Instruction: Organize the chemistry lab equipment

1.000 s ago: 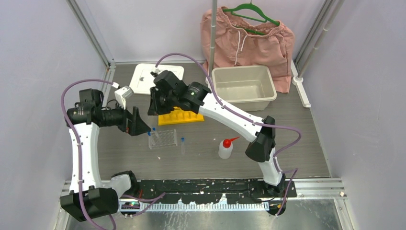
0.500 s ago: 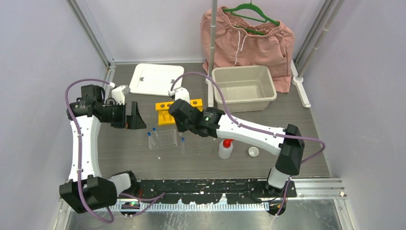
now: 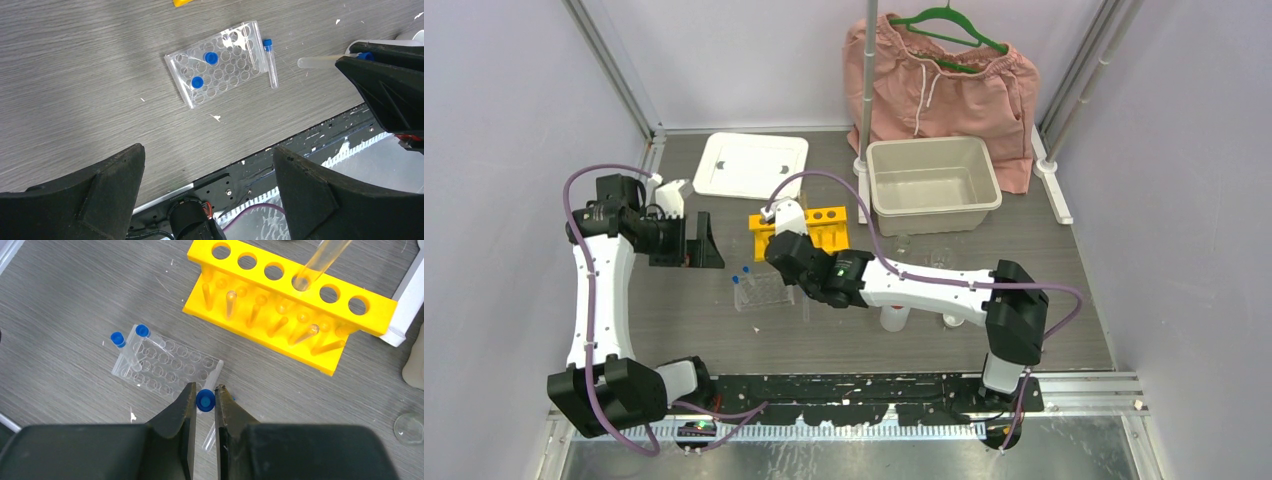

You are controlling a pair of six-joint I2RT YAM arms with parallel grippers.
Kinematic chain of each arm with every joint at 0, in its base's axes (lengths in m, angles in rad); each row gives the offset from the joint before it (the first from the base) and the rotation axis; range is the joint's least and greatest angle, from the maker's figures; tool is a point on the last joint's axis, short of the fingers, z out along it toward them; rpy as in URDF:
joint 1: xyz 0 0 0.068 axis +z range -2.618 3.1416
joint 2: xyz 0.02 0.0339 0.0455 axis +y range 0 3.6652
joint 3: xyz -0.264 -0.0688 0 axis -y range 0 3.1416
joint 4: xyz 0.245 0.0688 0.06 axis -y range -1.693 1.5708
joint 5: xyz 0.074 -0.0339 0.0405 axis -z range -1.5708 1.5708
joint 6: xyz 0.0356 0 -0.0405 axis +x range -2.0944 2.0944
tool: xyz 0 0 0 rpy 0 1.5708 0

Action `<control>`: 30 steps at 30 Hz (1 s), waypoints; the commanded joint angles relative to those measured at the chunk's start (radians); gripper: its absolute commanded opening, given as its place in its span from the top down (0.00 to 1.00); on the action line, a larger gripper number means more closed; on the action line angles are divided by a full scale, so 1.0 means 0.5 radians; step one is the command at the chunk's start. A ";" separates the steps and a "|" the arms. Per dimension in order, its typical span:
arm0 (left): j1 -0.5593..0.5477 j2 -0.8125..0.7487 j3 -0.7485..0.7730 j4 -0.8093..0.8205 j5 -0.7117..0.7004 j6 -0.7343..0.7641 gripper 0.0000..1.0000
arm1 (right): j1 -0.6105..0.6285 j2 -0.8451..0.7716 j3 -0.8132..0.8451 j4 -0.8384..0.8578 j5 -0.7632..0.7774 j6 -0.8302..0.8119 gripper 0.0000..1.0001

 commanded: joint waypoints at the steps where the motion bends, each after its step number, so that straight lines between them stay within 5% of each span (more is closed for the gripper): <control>1: -0.001 -0.019 0.064 0.031 -0.027 0.009 0.01 | 0.023 0.058 -0.006 0.242 0.046 -0.044 0.99; 16: -0.002 0.026 0.084 -0.026 -0.088 0.078 0.03 | 0.097 0.416 0.187 0.337 -0.043 -0.110 0.99; 30: -0.001 0.005 0.074 -0.021 -0.094 0.093 0.03 | 0.149 0.369 0.236 0.332 0.093 -0.238 0.99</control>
